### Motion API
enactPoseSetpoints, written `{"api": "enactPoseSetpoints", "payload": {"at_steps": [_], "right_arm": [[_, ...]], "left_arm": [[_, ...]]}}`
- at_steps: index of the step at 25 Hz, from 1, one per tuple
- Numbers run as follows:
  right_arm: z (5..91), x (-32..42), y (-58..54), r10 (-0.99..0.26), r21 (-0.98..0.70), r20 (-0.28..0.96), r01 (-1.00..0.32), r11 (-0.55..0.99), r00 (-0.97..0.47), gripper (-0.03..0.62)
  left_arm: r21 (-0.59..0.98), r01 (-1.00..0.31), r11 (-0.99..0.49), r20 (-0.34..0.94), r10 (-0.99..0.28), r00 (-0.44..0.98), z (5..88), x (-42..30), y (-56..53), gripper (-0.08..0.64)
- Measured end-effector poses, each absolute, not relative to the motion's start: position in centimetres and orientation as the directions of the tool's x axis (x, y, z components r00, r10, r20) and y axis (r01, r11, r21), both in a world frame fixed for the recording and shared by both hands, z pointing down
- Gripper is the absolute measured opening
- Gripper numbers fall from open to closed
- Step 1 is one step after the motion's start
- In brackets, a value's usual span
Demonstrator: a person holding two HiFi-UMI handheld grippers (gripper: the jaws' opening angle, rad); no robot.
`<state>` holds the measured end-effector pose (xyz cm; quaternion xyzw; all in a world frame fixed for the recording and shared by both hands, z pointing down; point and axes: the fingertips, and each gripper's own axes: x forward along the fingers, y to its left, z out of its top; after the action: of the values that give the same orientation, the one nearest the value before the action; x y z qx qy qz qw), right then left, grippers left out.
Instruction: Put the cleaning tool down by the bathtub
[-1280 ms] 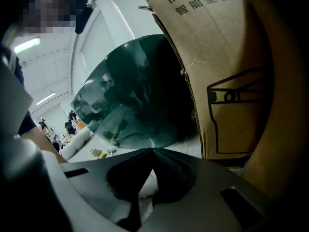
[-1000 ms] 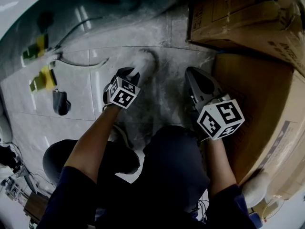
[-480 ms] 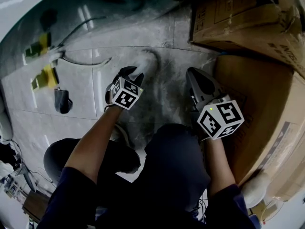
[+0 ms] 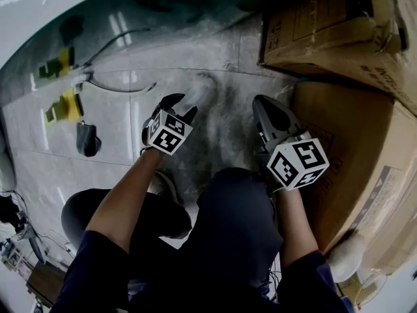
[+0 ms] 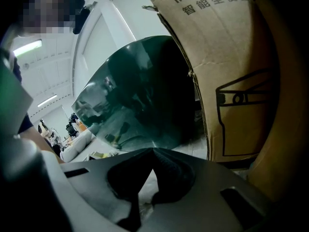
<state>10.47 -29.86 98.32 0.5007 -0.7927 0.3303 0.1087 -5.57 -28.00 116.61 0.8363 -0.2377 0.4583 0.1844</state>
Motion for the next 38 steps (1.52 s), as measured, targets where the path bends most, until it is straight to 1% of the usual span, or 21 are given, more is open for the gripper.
{"api": "enactPoseSetpoints", "payload": {"at_steps": [7, 13, 18, 22, 26, 33, 38], "right_arm": [[95.4, 10.0, -30.2, -0.714, -0.378, 0.536, -0.884, 0.274, -0.45, 0.005], [88.6, 8.9, -29.2, -0.685, -0.37, 0.561, -0.881, 0.295, -0.465, 0.005], [83.1, 8.0, -28.1, -0.664, -0.373, 0.574, -0.875, 0.308, -0.479, 0.005], [78.8, 7.2, -27.0, -0.653, -0.376, 0.576, -0.869, 0.322, -0.491, 0.005], [74.0, 6.8, -25.4, -0.646, -0.379, 0.579, -0.866, 0.327, -0.497, 0.005], [63.2, 6.5, -23.4, -0.66, -0.368, 0.552, -0.859, 0.355, -0.509, 0.005], [55.2, 6.8, -22.6, -0.682, -0.344, 0.516, -0.854, 0.389, -0.519, 0.005]], "left_arm": [[0.106, -0.551, -0.828, 0.839, -0.223, 0.496, 112.3, -6.3, -28.3, 0.249], [0.117, -0.538, -0.835, 0.841, -0.205, 0.501, 105.2, -8.0, -28.0, 0.249], [0.106, -0.563, -0.82, 0.841, -0.228, 0.491, 99.7, -10.2, -26.8, 0.249], [0.096, -0.553, -0.827, 0.837, -0.234, 0.494, 94.9, -10.9, -25.6, 0.249], [0.085, -0.576, -0.813, 0.816, -0.275, 0.508, 88.4, -10.9, -24.7, 0.249], [0.034, -0.61, -0.792, 0.737, -0.392, 0.55, 72.8, -10.0, -24.5, 0.249], [-0.002, -0.649, -0.761, 0.685, -0.474, 0.554, 62.8, -10.1, -24.1, 0.249]]}}
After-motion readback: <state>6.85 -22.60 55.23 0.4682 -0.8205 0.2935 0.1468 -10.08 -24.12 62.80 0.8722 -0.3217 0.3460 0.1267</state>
